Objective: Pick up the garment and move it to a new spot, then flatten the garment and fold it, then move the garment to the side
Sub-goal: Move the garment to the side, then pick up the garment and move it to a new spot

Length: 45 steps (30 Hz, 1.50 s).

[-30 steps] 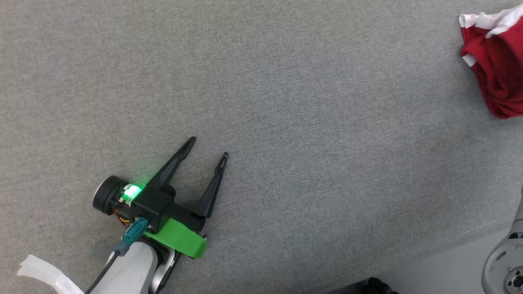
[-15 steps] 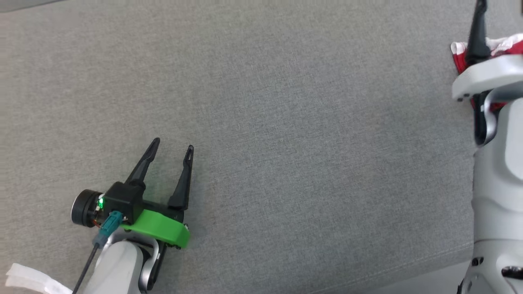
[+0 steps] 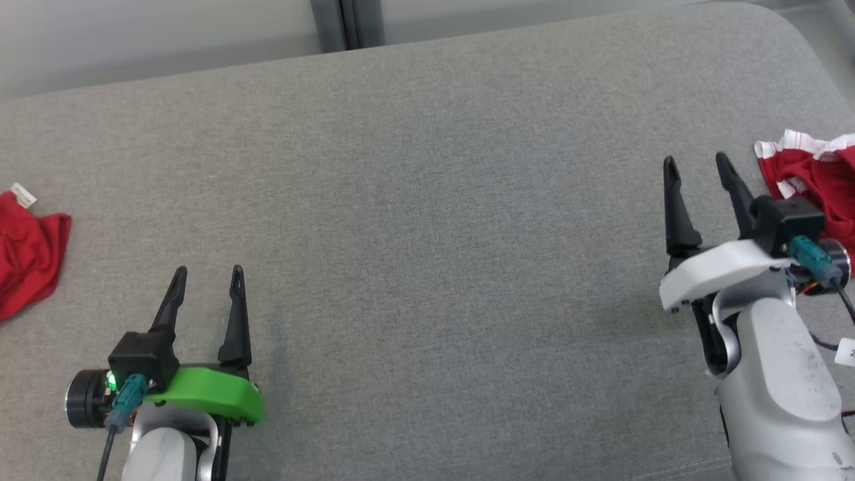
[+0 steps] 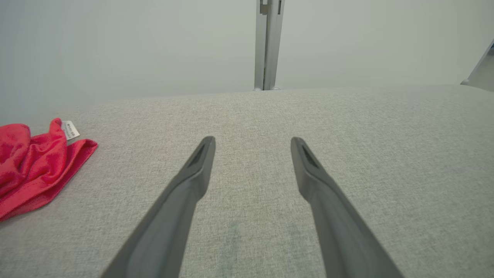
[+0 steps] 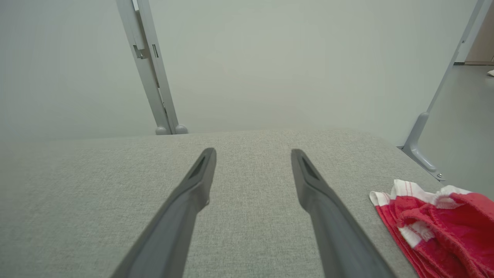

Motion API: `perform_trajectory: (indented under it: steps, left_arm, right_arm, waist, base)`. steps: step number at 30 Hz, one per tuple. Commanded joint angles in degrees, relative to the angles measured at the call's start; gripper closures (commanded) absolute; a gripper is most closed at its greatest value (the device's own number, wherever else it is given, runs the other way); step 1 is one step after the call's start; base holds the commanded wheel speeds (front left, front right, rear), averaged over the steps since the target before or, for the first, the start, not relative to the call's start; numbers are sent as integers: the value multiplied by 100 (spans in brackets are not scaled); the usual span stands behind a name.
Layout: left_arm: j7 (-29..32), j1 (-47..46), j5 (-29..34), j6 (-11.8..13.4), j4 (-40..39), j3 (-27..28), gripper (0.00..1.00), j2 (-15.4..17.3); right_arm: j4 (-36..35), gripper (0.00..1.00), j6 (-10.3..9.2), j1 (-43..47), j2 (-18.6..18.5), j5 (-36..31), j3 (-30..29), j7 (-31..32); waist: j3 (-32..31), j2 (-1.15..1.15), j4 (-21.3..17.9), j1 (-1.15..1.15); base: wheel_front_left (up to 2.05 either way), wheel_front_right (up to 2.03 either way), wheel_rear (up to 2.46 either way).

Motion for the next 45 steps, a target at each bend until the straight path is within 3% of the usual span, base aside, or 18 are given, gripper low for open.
perform_trajectory:
  steps: [1,8,18,31,37,45]
  left_arm:
    - [3,150,51,4,46,52,0,-59]
    - [3,573,273,4,286,275,0,-191]
    - [3,1170,371,34,407,526,0,-310]
    - [2,1330,155,96,426,601,0,-329]
    - [3,1207,83,172,520,677,0,-325]
    - [3,1000,87,160,700,948,0,-326]
  right_arm:
    - [34,0,-9,258,-25,115,27,-24]
    - [79,0,-9,1018,-29,487,127,-24]
    - [86,0,-9,1898,-25,449,323,-24]
    - [31,0,-9,1998,-23,317,505,-25]
    - [-12,0,-9,1935,-24,409,610,-25]
    - [61,0,-9,1756,-23,549,884,-25]
  waist:
    - [-459,0,338,0]
    - [-896,0,506,0]
    - [-1271,0,633,0]
    - [-1252,0,828,0]
    - [-1179,0,1387,0]
    - [-993,0,2457,0]
  base:
    - [0,0,0]
    - [0,0,0]
    - [0,0,0]
    - [0,0,0]
    - [0,0,0]
    - [0,0,0]
